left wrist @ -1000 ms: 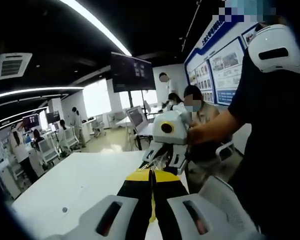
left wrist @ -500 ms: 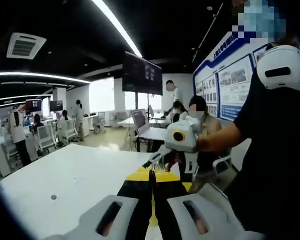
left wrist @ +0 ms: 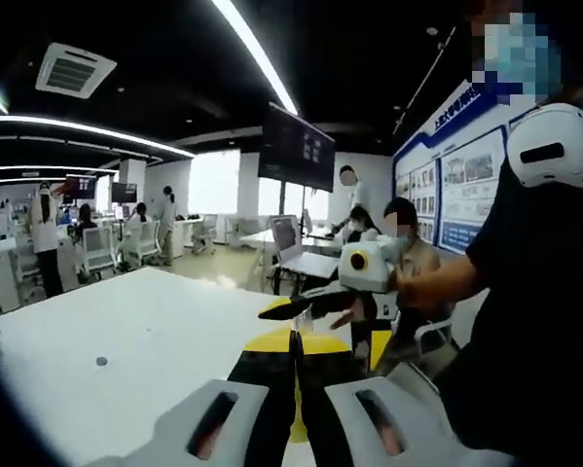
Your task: Compare the silicone blocks by pressing each to a similar depth, holding the contact briefly, and releasing to observe deformation and rebound differences across the visible hardness samples.
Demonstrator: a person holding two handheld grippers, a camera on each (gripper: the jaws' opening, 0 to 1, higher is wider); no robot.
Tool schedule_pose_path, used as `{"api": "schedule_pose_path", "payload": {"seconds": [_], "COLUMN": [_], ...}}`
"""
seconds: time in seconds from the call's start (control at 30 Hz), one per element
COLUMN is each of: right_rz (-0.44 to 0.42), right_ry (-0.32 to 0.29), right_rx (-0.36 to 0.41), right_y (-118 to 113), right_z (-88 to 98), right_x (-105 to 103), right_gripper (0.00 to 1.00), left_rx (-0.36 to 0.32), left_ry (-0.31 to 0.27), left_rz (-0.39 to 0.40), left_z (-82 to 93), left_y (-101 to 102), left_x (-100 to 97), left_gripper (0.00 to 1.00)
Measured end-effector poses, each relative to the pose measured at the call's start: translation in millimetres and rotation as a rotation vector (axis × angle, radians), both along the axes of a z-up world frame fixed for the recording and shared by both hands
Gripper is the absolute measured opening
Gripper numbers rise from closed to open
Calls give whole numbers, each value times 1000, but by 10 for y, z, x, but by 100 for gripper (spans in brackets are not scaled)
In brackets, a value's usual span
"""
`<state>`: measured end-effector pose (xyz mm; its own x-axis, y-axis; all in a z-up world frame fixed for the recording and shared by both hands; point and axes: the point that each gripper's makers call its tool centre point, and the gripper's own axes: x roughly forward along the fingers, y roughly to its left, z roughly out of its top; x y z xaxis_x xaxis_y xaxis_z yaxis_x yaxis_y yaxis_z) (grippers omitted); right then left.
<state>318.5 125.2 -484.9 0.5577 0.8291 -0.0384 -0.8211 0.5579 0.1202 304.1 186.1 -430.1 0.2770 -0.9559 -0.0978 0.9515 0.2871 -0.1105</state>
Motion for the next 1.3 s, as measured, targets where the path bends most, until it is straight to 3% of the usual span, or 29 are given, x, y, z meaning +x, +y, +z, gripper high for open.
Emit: {"api": "schedule_pose_path", "payload": {"seconds": [0.13,0.17,0.33,0.57,0.7,0.8,0.97,1.07,1.2,1.27,1.3], "right_rz": [-18,-24,-67,-150,-182,-192,-212,-214,-213,-215,-218], "right_ry": [46,44,20,40,53,64,59,84,95,93,93], "right_rx": [18,14,-49,-27,-60,-79,-129,-121,-153,-152,-145], "right_y": [-80,-101,-288,-587,-701,-753,-838,-862,-878,-883,-884], "right_z": [6,12,-55,-109,-194,-242,-318,-359,-422,-414,-403], "right_x": [-24,-30,-47,-75,-142,-191,-258,-279,-297,-298,-296], "right_gripper": [96,96,90,92,92,90,88,85,83,82,82], "left_rx": [-3,0,-9,-31,-26,4,26,-13,-33,-4,-29], "left_ry": [50,48,149,227,348,447,523,599,649,642,630], "left_rz": [38,45,101,164,212,274,341,378,400,412,422], "left_z": [-115,-148,-358,-556,-793,-1090,-1434,-1578,-1740,-1832,-1818], "left_y": [50,60,147,281,372,488,674,742,798,827,843], "left_x": [77,97,210,322,389,492,625,692,783,836,895], "left_gripper": [0,0,0,0,0,0,0,0,0,0,0]}}
